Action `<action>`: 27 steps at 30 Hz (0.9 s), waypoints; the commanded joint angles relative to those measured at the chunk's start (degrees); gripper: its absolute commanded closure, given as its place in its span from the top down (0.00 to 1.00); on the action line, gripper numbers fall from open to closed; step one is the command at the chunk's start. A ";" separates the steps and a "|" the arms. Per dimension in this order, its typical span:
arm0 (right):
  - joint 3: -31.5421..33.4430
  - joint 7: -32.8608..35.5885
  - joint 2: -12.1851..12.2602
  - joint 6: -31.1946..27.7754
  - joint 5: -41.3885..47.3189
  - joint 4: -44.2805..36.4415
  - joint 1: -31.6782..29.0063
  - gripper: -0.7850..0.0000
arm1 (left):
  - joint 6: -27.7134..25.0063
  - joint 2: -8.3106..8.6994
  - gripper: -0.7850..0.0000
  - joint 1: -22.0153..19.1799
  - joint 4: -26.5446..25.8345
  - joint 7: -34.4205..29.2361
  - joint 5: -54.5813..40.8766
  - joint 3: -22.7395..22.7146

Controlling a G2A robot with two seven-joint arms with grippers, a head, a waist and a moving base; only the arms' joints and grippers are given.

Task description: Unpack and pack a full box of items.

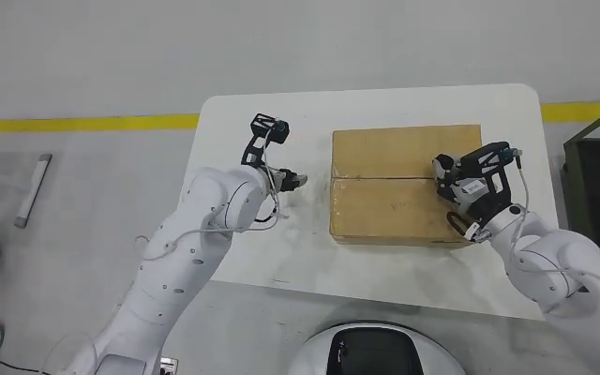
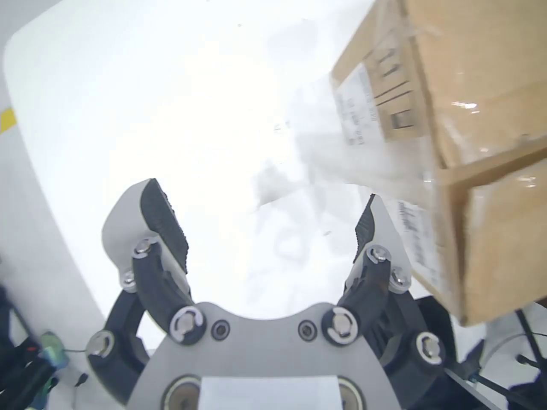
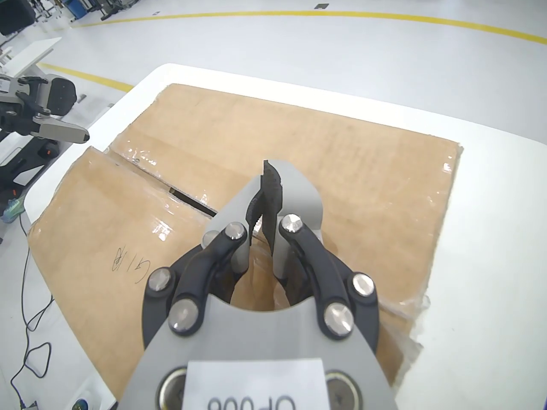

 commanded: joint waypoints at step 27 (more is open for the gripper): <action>1.65 2.01 -1.77 -0.61 -0.61 -1.29 -1.37 0.00 | -5.41 -4.49 1.00 3.48 5.02 16.35 9.03 5.22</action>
